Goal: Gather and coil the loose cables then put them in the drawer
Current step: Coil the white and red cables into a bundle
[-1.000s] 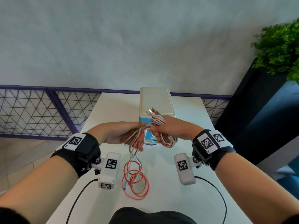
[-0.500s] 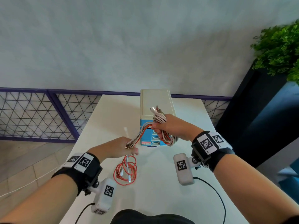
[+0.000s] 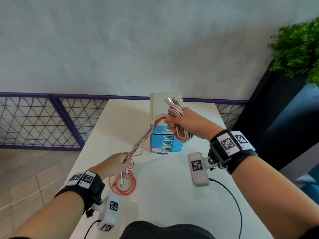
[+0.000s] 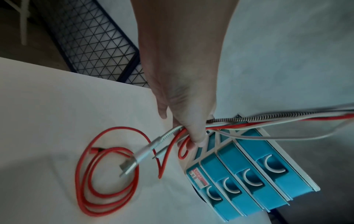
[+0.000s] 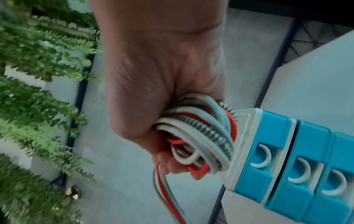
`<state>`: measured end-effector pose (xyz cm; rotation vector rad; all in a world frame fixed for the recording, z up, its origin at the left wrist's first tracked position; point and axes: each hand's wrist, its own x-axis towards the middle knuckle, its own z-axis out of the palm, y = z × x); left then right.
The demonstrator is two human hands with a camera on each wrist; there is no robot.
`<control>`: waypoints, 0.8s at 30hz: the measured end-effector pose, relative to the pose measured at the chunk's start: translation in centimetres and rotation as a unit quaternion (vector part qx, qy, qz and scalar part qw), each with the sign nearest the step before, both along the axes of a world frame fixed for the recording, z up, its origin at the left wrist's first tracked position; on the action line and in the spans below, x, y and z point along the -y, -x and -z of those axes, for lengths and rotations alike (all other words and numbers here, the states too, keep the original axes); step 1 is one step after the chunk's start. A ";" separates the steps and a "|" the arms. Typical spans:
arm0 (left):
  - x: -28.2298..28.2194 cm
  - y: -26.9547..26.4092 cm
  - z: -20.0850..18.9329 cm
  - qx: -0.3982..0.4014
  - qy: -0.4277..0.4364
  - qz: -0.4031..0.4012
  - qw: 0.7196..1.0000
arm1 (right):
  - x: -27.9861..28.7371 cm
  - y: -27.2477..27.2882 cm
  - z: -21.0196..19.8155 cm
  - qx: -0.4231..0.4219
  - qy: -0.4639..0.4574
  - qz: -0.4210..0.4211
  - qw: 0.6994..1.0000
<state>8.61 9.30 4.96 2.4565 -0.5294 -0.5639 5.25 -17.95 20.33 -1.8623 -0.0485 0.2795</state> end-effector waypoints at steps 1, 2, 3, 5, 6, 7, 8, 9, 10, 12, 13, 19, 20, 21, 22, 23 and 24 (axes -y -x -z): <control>0.1 0.1 -0.1 -0.008 0.004 -0.005 1.000 | -0.1 0.0 0.0 0.000 -0.011 0.000 1.000; 0.0 0.0 0.1 -0.022 0.005 -0.008 1.000 | -0.3 0.1 0.0 0.000 -0.018 0.000 1.000; -0.1 0.0 0.1 -0.030 0.001 -0.011 0.999 | -0.3 0.1 0.1 -0.001 -0.016 0.001 1.000; -0.4 -0.4 0.4 -0.020 -0.024 -0.014 0.999 | -0.4 0.1 0.1 -0.003 -0.003 0.003 1.000; -0.4 -0.6 0.4 -0.006 -0.042 -0.009 0.999 | -0.4 0.2 0.1 -0.005 0.005 0.004 1.000; -0.4 -0.7 0.1 0.001 -0.061 -0.001 0.998 | -0.4 0.2 0.1 -0.006 0.014 0.003 1.000; -0.3 -0.8 -0.1 0.003 -0.064 0.013 0.998 | -0.3 0.3 0.0 -0.006 0.024 0.001 1.000; -0.2 -0.7 -0.7 -0.012 -0.059 0.023 0.998 | -0.3 0.3 0.0 -0.005 0.034 -0.003 0.999; 0.0 -0.6 -1.5 -0.032 -0.025 0.025 0.999 | -0.3 0.4 0.0 -0.005 0.044 -0.008 0.999; 0.6 -0.4 -4.1 -0.051 0.064 0.006 0.997 | -0.3 0.4 0.2 -0.007 0.059 -0.023 0.998; 1.1 -0.1 -5.6 -0.033 0.111 0.004 0.993 | -0.4 0.3 0.4 -0.009 0.066 -0.032 0.997; 5.0 0.2 -11.2 -0.036 0.253 0.020 0.967 | -1.7 0.6 1.0 -0.017 0.078 -0.101 0.992; 5.6 0.2 -11.4 -0.060 0.230 0.026 0.971 | -1.8 0.7 0.9 -0.010 0.085 -0.106 0.991; 6.1 0.3 -11.3 -0.084 0.207 0.033 0.974 | -1.8 0.7 0.8 -0.002 0.091 -0.107 0.990; 6.4 0.1 -10.9 -0.114 0.203 0.044 0.971 | -1.7 0.7 0.8 0.004 0.093 -0.104 0.990; 6.5 0.2 -10.5 -0.155 0.219 0.053 0.962 | -1.5 0.6 0.8 0.011 0.096 -0.097 0.991; 6.5 0.1 -9.9 -0.206 0.249 0.057 0.945 | -1.2 0.6 0.9 0.017 0.105 -0.090 0.990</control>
